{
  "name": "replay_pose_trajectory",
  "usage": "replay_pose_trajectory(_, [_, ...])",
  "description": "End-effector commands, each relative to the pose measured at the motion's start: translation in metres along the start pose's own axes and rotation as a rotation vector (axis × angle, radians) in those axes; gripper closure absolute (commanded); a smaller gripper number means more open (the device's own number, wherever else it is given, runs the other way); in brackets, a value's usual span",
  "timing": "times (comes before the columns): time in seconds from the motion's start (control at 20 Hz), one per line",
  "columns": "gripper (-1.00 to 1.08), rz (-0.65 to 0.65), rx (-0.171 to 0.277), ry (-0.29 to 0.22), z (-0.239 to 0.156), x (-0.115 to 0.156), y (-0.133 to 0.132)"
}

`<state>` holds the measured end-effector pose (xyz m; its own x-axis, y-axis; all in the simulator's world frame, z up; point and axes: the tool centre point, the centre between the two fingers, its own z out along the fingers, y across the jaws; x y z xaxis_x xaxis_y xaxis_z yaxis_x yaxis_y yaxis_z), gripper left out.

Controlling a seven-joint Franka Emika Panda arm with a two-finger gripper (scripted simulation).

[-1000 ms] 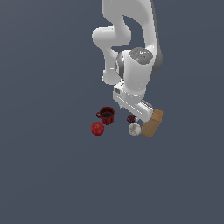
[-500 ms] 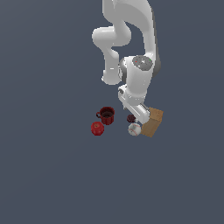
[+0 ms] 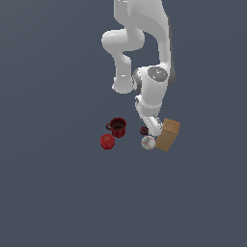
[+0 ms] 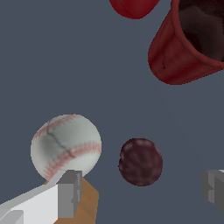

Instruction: Pick up a designated object from a clutter of objects.

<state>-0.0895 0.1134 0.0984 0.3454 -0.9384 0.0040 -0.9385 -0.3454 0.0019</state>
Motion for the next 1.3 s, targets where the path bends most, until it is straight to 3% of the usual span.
replay_pose_trajectory(0.0, [-0.92, 0.044, 0.001, -0.001, 0.006, -0.004, 0.004])
replay_pose_trajectory(0.5, [-0.92, 0.140, 0.002, -0.004, 0.019, -0.014, 0.015])
replay_pose_trajectory(1.25, [-0.92, 0.146, 0.001, -0.004, 0.044, -0.015, 0.017])
